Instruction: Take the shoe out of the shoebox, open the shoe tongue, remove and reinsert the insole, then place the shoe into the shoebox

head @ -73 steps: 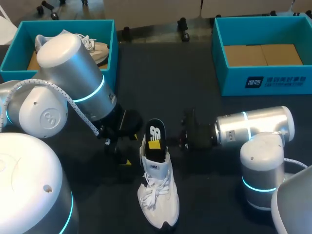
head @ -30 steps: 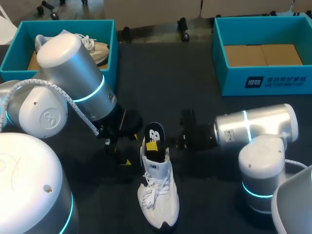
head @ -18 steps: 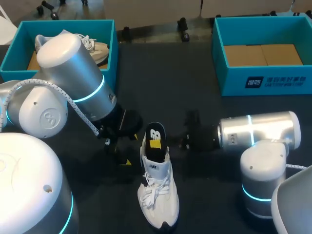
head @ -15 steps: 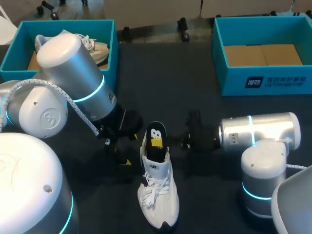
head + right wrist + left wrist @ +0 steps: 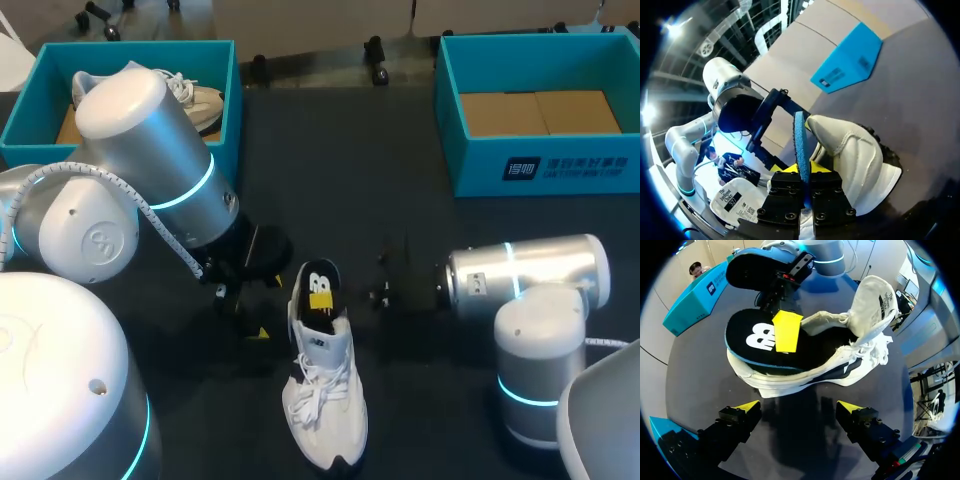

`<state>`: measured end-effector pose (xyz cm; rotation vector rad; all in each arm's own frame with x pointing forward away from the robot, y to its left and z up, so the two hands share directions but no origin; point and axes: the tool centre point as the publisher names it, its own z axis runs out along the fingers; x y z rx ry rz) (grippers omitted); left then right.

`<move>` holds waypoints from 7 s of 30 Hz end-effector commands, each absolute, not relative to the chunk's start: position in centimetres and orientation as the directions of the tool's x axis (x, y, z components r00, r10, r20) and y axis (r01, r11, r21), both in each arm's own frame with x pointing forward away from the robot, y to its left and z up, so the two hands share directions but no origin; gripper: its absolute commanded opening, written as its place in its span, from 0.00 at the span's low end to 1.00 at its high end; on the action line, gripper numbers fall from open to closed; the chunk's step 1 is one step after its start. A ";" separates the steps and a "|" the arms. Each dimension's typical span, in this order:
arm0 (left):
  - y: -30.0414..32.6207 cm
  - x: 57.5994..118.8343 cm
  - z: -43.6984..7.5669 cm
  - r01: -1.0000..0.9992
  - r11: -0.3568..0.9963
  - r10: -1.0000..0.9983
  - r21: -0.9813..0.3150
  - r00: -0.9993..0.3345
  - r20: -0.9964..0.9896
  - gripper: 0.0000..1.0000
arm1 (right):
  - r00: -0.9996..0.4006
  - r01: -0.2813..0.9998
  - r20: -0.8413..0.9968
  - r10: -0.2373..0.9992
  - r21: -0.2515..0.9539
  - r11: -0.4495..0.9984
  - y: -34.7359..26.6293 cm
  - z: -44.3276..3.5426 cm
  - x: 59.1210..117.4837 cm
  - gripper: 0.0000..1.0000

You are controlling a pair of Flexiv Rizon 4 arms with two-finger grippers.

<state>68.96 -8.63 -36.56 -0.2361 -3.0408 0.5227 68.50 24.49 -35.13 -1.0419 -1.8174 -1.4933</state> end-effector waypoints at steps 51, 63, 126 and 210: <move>-8.6 68.9 -36.6 0.142 0.931 0.158 -0.337 -0.987 0.020 1.00 | -0.528 0.839 0.810 0.255 0.544 0.013 24.0 -35.4 69.6 0.00; -8.6 68.9 -36.6 0.142 0.931 0.158 -0.337 -0.987 0.020 1.00 | -0.398 0.912 0.884 0.244 0.410 0.001 24.4 -36.5 67.2 0.00; -8.6 68.9 -36.6 0.142 0.931 0.158 -0.337 -0.987 0.020 1.00 | -0.411 0.903 0.859 0.305 0.429 0.007 24.0 -36.6 67.6 0.00; -1.8 76.6 -29.4 0.351 0.892 0.366 -0.286 -0.931 0.000 1.00 | -0.630 0.735 0.307 0.713 0.531 0.421 20.8 -27.1 70.1 1.00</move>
